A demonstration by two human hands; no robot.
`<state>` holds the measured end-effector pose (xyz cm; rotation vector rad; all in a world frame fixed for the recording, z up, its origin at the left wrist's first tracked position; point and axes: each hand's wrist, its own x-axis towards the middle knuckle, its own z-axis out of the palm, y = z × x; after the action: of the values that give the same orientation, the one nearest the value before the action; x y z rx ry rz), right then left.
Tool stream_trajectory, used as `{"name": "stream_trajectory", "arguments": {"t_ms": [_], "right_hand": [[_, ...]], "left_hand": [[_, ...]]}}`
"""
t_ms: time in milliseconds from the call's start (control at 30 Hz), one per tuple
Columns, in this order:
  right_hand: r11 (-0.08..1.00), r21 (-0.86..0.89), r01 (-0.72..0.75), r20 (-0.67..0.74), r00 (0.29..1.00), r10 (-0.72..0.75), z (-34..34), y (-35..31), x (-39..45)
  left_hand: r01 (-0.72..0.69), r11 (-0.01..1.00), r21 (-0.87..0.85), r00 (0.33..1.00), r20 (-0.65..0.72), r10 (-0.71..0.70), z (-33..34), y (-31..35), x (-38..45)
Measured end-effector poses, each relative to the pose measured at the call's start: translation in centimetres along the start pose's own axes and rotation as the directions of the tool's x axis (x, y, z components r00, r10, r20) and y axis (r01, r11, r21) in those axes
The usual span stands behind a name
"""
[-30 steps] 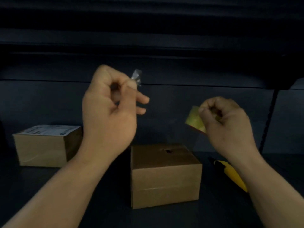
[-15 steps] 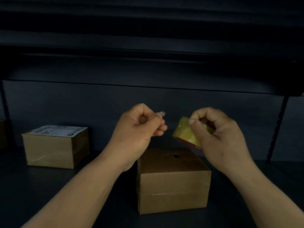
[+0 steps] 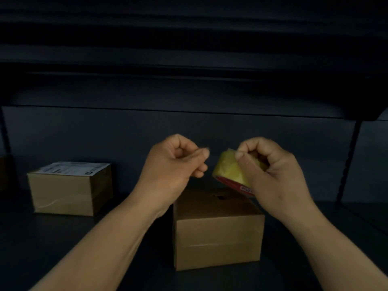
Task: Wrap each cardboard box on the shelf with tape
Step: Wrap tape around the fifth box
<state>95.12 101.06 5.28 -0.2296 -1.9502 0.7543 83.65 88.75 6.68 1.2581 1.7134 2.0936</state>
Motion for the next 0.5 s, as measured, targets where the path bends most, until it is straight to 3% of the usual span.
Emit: {"name": "stream_trajectory", "arguments": {"t_ms": [333, 500], "right_hand": [[0.994, -0.039, 0.100, 0.025, 0.995, -0.099, 0.24, 0.00, -0.15], [0.987, -0.062, 0.150, 0.047, 0.988, -0.147, 0.28, 0.00, -0.22]], "left_hand": [[-0.059, 0.990, 0.128, 0.998, 0.009, 0.058, -0.33, -0.66, 0.10], [-0.130, 0.971, 0.202, 0.977, 0.194, 0.091, 0.04, 0.19, -0.48]]}}
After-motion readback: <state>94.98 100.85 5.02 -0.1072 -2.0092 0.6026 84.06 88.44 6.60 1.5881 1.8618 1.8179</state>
